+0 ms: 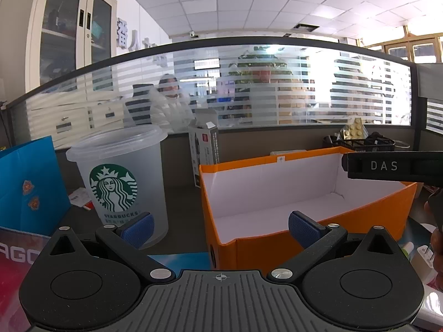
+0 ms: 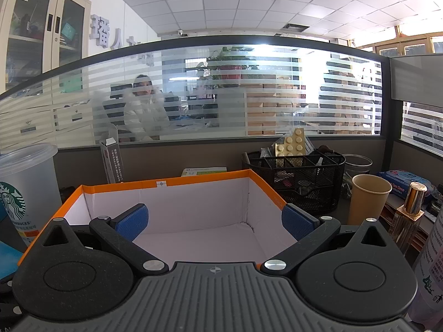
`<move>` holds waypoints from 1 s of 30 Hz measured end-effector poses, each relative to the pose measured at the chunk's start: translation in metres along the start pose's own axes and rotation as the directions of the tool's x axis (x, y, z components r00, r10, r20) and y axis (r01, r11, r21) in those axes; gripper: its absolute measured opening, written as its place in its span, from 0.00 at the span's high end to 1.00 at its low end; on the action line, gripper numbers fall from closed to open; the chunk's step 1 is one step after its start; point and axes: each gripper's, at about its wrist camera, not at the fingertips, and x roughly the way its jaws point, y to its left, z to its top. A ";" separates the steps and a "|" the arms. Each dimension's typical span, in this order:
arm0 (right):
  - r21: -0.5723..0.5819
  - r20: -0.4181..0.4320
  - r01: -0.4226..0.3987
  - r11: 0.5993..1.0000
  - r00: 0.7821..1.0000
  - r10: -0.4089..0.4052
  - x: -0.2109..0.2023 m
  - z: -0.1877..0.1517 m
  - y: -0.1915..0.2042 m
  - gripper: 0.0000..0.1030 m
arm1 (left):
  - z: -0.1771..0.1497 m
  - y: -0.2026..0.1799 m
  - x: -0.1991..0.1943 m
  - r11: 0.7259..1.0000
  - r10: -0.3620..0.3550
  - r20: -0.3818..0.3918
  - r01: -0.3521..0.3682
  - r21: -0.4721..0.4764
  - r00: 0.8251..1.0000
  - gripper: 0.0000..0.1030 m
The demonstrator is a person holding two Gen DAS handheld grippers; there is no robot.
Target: Organize rigid objects
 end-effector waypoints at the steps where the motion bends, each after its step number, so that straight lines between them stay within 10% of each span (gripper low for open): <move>1: -0.001 -0.001 -0.001 1.000 1.000 0.001 0.000 0.000 0.000 0.00 | 0.000 0.001 0.001 1.000 0.000 -0.002 0.000 0.000 1.000 0.00; 30: -0.005 -0.009 -0.004 1.000 1.000 0.003 0.004 -0.010 0.010 0.00 | -0.001 -0.002 0.004 1.000 0.002 -0.025 -0.002 -0.002 1.000 0.00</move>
